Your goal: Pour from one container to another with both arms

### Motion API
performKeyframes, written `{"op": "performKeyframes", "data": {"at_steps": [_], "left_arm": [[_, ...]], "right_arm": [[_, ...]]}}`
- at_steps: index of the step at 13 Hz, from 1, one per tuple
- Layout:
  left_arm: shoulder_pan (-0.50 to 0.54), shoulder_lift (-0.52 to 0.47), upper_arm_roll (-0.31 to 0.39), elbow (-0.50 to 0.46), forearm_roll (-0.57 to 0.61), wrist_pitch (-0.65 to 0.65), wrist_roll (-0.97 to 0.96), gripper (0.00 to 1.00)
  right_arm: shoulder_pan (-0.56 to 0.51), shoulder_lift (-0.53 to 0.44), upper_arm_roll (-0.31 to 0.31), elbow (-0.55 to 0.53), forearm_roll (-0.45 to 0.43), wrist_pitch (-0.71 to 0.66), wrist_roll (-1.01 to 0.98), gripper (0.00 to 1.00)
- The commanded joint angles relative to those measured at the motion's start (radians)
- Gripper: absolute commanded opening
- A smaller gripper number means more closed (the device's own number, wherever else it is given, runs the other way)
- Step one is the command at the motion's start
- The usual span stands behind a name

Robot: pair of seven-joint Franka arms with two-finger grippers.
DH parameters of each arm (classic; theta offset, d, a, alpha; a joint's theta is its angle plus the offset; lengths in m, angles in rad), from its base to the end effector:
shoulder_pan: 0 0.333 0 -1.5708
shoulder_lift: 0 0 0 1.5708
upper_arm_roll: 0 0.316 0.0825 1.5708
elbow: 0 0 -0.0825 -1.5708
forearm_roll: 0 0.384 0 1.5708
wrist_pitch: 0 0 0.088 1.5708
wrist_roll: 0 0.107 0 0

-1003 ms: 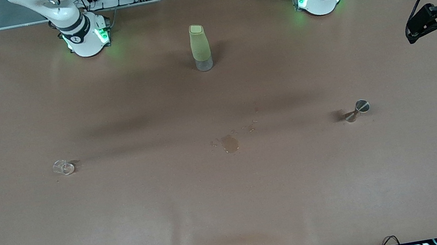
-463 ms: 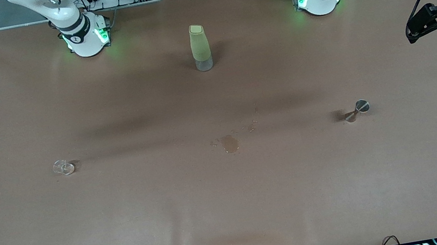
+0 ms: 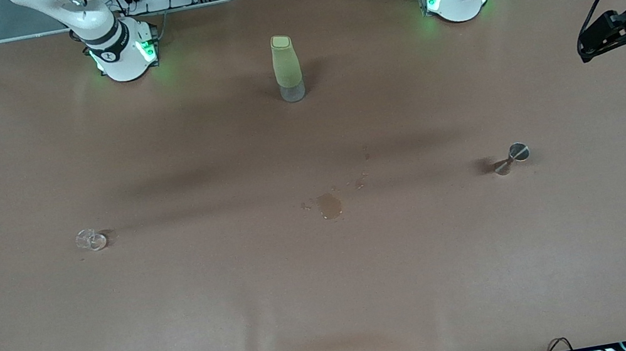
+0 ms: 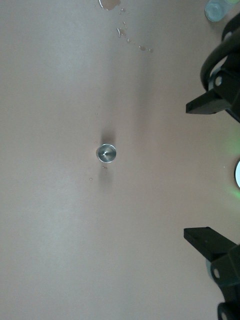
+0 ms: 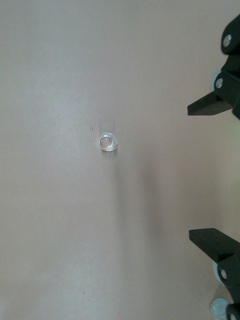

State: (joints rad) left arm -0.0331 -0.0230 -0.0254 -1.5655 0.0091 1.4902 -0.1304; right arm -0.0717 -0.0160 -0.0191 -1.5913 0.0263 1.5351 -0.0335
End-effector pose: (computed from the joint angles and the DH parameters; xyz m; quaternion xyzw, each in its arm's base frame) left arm 0.5381 -0.0307 0.6327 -0.9990 -0.0362 0.0256 0.0073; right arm 0.5434 -0.0467 0.6206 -0.9993 0.0284 0.0192 0.0145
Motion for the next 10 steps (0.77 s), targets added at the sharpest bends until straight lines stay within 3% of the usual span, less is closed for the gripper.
{"op": "performKeyframes", "data": {"at_steps": [1,5,7,10], "left_arm": [[0.013,-0.031,0.002,-0.085,-0.018,0.074,0.084,1.00],[0.136,-0.023,0.002,-0.186,-0.187,0.176,0.366,1.00],[0.147,-0.025,0.004,-0.235,-0.208,0.196,0.432,1.00],[0.226,-0.041,0.002,-0.344,-0.360,0.245,0.497,1.00]], "right_arm": [[0.015,0.011,-0.008,0.022,-0.011,-0.010,0.003,1.00],[0.009,0.042,-0.008,0.063,-0.002,-0.017,0.001,1.00],[0.007,0.044,-0.010,0.064,0.000,-0.017,-0.002,1.00],[0.007,0.042,-0.012,0.064,-0.012,-0.018,-0.061,1.00]]}}
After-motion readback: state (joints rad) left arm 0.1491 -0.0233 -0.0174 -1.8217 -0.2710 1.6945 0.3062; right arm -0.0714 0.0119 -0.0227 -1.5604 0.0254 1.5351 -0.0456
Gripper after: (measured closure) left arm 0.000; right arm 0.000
